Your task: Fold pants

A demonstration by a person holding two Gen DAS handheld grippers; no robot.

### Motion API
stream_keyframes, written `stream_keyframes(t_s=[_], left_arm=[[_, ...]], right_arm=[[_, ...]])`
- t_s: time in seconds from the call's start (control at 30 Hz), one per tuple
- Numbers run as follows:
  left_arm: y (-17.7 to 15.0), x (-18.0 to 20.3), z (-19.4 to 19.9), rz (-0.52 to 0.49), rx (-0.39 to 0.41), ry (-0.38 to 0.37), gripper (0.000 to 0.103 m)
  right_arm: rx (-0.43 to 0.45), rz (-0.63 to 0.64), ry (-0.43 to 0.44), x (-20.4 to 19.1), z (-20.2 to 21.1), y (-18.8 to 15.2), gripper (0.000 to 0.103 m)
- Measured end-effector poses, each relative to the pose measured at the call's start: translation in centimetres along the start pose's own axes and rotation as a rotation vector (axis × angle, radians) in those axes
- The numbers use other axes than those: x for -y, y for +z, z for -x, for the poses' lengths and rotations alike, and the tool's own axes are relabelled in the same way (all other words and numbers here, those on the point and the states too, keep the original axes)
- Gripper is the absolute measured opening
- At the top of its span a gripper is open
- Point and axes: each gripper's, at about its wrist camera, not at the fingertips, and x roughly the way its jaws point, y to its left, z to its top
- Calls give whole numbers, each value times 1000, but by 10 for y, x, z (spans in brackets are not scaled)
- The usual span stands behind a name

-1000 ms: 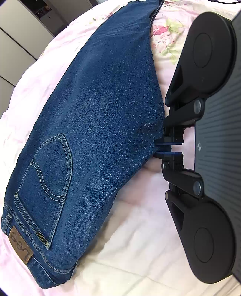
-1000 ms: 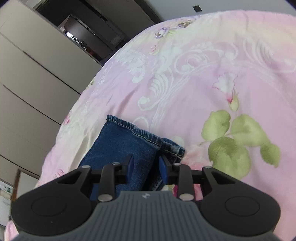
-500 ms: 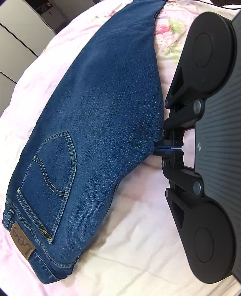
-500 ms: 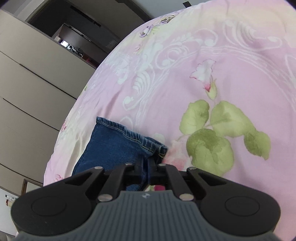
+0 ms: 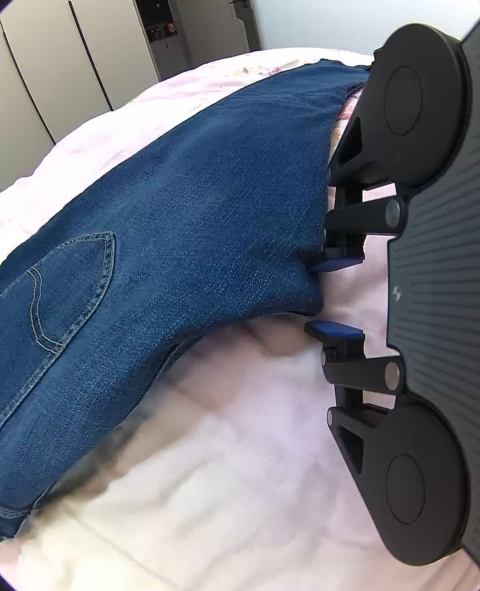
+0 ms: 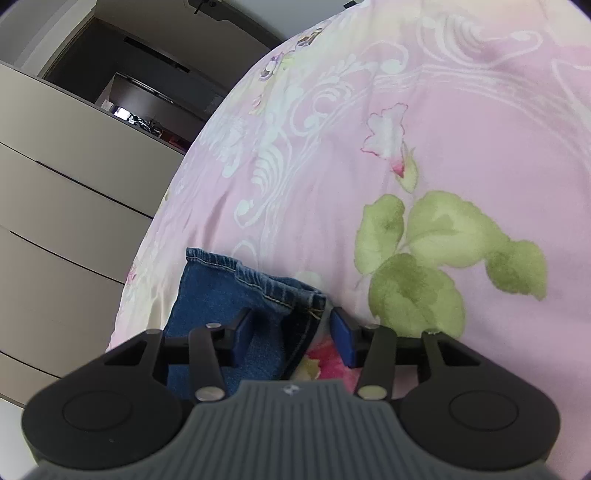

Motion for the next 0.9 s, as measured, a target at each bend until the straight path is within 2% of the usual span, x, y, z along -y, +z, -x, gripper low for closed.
stream_keyframes(t_s=[0.13, 0.2, 0.23, 0.27, 0.37, 0.47, 0.57, 0.67, 0.73, 0.8, 0.9], left_arm=[[2, -3, -6, 10, 0, -11, 38], [1, -5, -9, 18, 3, -19, 40], [0, -6, -9, 21, 6, -27, 40], [-1, -9, -10, 25, 9, -36, 41], [-5, -19, -7, 38, 23, -82, 48], [-9, -36, -2, 99, 33, -145, 51], [-11, -43, 2, 161, 48, -196, 51], [-15, -46, 18, 169, 87, -262, 51], [-13, -48, 23, 154, 102, -257, 53], [-6, -45, 20, 131, 116, -205, 53], [0, -41, 15, 103, 158, -201, 53]], right_arm=[[23, 22, 0, -9, -12, -5, 44], [33, 38, -3, -15, -16, -8, 28], [25, 45, 4, -17, -18, -9, 13], [21, 61, 8, -20, -18, -10, 11], [62, 156, -3, -39, -5, -11, 9], [71, 220, -15, -57, 5, -7, 9], [71, 276, -45, -75, 11, -6, 9], [69, 296, -92, -87, 14, -7, 9], [70, 317, -110, -92, 16, -10, 9], [75, 332, -117, -97, 19, -12, 9], [86, 333, -122, -99, 26, -17, 9]])
